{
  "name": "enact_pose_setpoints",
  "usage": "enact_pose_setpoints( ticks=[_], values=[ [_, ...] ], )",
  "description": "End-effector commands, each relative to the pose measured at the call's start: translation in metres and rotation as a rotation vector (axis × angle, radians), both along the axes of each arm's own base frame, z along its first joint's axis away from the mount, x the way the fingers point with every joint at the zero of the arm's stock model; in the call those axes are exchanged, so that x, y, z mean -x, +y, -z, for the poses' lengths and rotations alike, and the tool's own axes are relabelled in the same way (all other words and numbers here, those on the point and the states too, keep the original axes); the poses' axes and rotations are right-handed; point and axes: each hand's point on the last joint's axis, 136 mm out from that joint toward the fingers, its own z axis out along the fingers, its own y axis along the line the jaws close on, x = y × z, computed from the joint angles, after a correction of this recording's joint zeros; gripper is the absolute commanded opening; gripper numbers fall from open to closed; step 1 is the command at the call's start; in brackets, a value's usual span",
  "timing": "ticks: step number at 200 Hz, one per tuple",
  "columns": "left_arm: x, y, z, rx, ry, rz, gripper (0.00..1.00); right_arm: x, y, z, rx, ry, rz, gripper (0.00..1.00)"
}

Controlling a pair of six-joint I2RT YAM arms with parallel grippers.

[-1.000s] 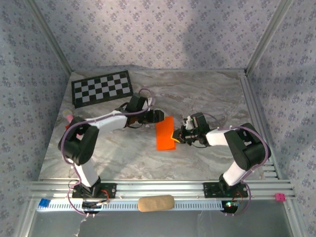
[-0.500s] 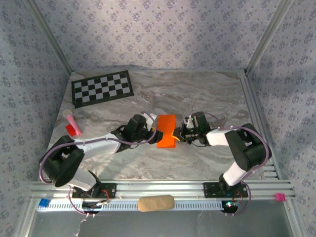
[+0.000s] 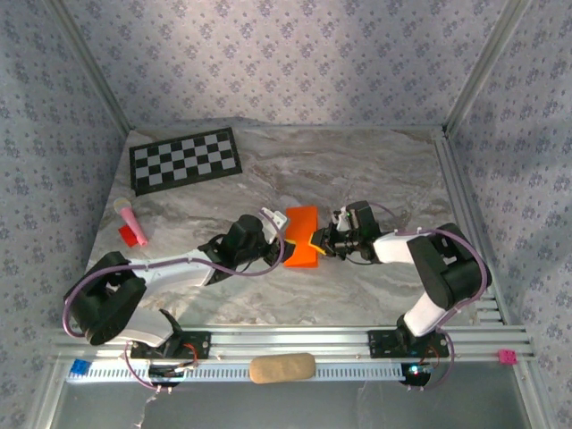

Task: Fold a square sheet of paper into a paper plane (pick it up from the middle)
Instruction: Third fold the triangle at the center of the table.

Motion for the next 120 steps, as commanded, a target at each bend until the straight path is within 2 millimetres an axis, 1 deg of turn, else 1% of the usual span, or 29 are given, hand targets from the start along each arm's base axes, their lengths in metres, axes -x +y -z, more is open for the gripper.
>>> enact_pose_setpoints(
  ticks=[1, 24, 42, 75, 100, 120],
  values=[
    [0.007, -0.003, -0.004, -0.03, -0.053, 0.065, 0.57, -0.005, 0.004, -0.004, -0.012, -0.016, -0.018, 0.13],
    [0.016, -0.011, 0.007, -0.105, -0.072, 0.118, 0.58, -0.004, 0.004, -0.003, -0.019, -0.008, -0.018, 0.11],
    [0.025, -0.021, 0.018, -0.179, -0.1, 0.162, 0.59, -0.004, 0.003, -0.003, -0.017, -0.009, -0.017, 0.1],
    [0.028, -0.036, 0.029, -0.288, -0.179, 0.174, 0.6, -0.005, 0.003, -0.003, -0.017, -0.012, -0.012, 0.1],
    [0.03, -0.049, 0.031, -0.312, -0.22, 0.178, 0.62, -0.005, 0.003, -0.003, -0.019, -0.008, -0.013, 0.1],
    [0.031, -0.055, 0.038, -0.355, -0.244, 0.182, 0.63, -0.005, 0.003, -0.004, -0.019, -0.011, -0.01, 0.1]
  ],
)
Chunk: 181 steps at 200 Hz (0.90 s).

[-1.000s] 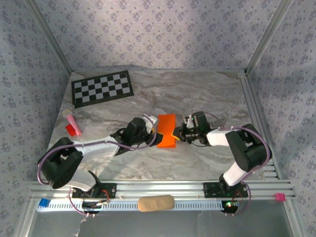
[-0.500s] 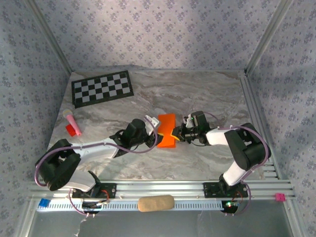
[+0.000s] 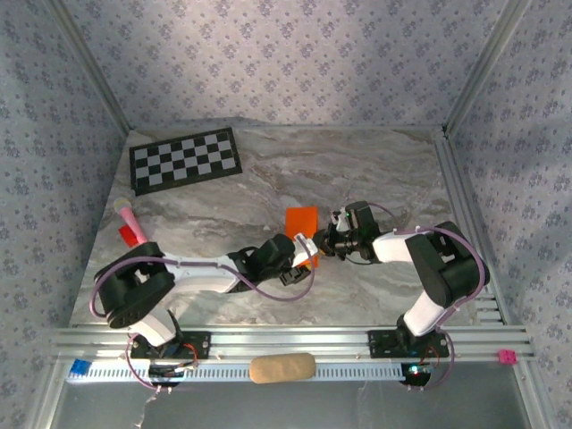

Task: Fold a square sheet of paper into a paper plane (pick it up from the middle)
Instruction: Third fold the triangle at the center of the table.

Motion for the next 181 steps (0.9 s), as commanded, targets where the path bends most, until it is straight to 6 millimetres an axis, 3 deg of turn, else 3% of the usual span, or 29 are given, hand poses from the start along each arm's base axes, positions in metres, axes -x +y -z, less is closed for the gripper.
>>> enact_pose_setpoints(
  ticks=[1, 78, 142, 181],
  values=[
    [-0.009, -0.009, -0.005, -0.043, -0.09, -0.009, 0.63, -0.005, 0.002, -0.007, -0.019, -0.017, -0.006, 0.1],
    [-0.014, -0.024, 0.003, -0.064, -0.164, -0.05, 0.63, -0.005, -0.001, -0.007, -0.015, -0.019, 0.003, 0.1],
    [-0.011, -0.029, 0.007, -0.063, -0.156, -0.021, 0.53, -0.005, -0.003, -0.009, -0.016, -0.023, 0.007, 0.1],
    [-0.009, -0.028, 0.011, -0.069, -0.151, -0.01, 0.39, -0.005, -0.004, -0.009, -0.016, -0.022, 0.01, 0.1]
  ],
)
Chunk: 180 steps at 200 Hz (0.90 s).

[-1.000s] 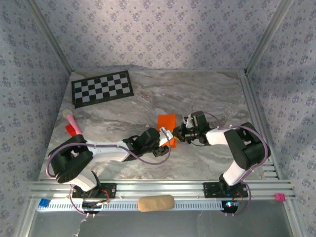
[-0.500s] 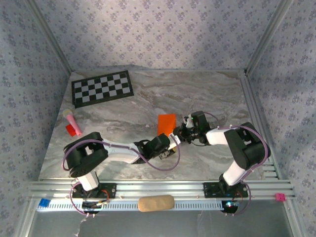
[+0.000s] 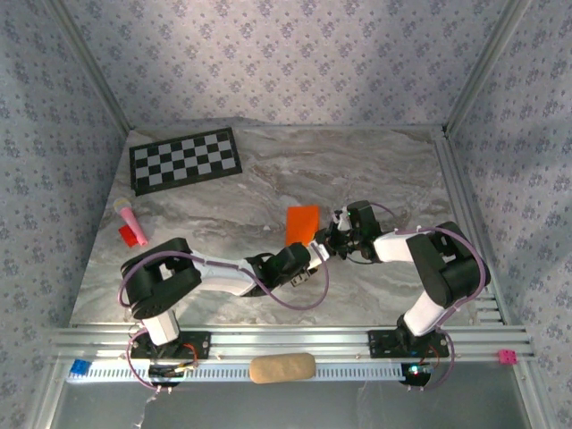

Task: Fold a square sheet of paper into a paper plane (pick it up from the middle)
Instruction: Third fold the triangle at the center of the table.

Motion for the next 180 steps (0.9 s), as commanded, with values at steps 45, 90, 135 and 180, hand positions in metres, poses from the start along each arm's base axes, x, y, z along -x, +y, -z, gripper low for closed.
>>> enact_pose_setpoints(
  ticks=[45, 90, 135, 180],
  values=[
    [0.001, -0.007, -0.006, 0.031, -0.015, 0.013, 0.24, -0.001, -0.002, -0.007, -0.013, -0.018, 0.001, 0.1],
    [0.001, -0.006, -0.006, 0.028, -0.014, 0.01, 0.12, -0.001, -0.003, -0.007, -0.012, -0.019, 0.004, 0.11],
    [-0.001, -0.005, -0.01, 0.074, 0.04, -0.016, 0.01, -0.002, -0.012, -0.008, 0.02, -0.028, 0.033, 0.2],
    [-0.002, -0.003, -0.02, 0.205, 0.216, -0.055, 0.0, 0.002, -0.045, -0.008, 0.134, -0.039, 0.107, 0.4]
  ],
)
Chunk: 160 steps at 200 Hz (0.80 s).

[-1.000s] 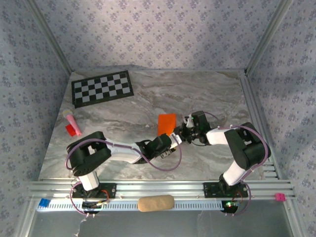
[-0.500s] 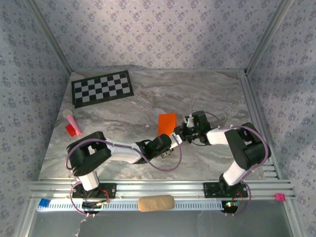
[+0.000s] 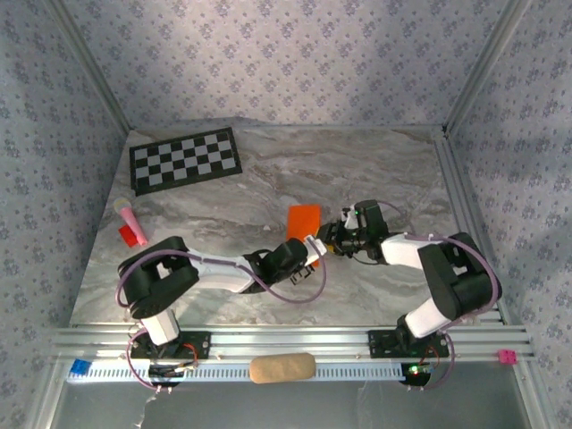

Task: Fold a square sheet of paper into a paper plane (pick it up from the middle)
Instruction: Third fold the triangle at the center of the table.

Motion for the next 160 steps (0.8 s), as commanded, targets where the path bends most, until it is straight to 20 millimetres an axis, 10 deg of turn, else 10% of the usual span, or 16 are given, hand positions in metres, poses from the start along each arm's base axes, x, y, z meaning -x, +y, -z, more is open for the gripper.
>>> enact_pose_setpoints(
  ticks=[1, 95, 160],
  values=[
    [0.002, -0.004, -0.018, 0.122, 0.114, -0.015, 0.0, 0.006, -0.023, 0.005, 0.096, 0.006, 0.041, 0.41],
    [0.005, -0.022, -0.035, 0.311, 0.5, -0.106, 0.0, 0.022, -0.065, -0.016, 0.308, -0.139, 0.108, 0.46],
    [0.001, -0.03, -0.028, 0.414, 0.617, -0.221, 0.0, 0.037, -0.05, -0.006, 0.184, -0.017, 0.025, 0.12]
  ],
)
